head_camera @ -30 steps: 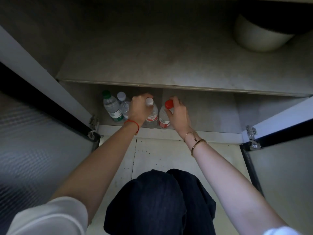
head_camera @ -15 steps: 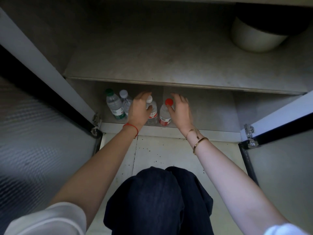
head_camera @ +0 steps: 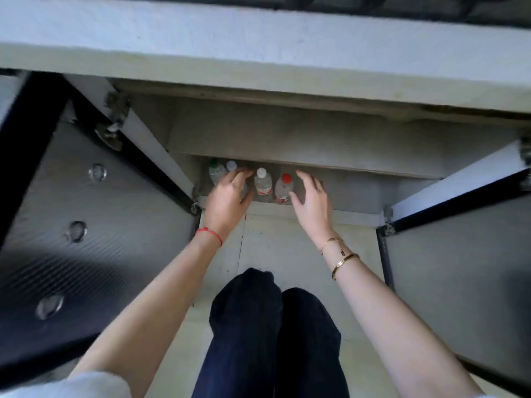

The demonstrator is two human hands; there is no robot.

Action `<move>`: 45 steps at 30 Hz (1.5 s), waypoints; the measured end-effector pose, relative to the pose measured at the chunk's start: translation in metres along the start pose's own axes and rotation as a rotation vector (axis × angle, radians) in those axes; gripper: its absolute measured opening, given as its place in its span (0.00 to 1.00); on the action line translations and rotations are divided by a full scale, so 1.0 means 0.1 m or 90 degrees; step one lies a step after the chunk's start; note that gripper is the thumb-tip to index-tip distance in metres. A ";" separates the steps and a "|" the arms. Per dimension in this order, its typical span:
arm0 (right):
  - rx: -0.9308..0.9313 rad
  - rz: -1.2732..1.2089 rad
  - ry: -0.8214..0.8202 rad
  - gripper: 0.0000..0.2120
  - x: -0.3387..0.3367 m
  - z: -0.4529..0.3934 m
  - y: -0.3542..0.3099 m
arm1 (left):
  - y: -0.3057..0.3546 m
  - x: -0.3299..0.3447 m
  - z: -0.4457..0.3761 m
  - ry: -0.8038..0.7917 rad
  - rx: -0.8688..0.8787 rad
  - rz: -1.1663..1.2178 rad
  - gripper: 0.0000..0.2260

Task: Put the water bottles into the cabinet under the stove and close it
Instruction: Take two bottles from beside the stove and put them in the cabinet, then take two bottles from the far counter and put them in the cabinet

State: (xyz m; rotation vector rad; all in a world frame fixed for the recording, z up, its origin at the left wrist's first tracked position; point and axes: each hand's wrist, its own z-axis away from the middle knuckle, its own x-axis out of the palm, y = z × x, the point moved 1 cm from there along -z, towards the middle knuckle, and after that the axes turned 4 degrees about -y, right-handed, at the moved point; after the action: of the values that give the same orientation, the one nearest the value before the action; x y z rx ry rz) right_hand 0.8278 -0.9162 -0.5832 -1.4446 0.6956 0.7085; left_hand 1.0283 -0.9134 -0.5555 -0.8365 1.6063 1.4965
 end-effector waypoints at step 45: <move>0.289 0.052 0.398 0.24 -4.61 3.87 -2.05 | 3.79 -3.57 1.70 -0.137 0.489 0.058 0.17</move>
State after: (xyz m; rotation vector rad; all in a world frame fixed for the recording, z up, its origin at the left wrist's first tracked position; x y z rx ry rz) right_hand 0.7011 -0.5352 -0.0894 -1.2081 1.3104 0.1201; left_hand 0.8902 -0.7231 -0.0616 -0.1637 1.8581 0.8552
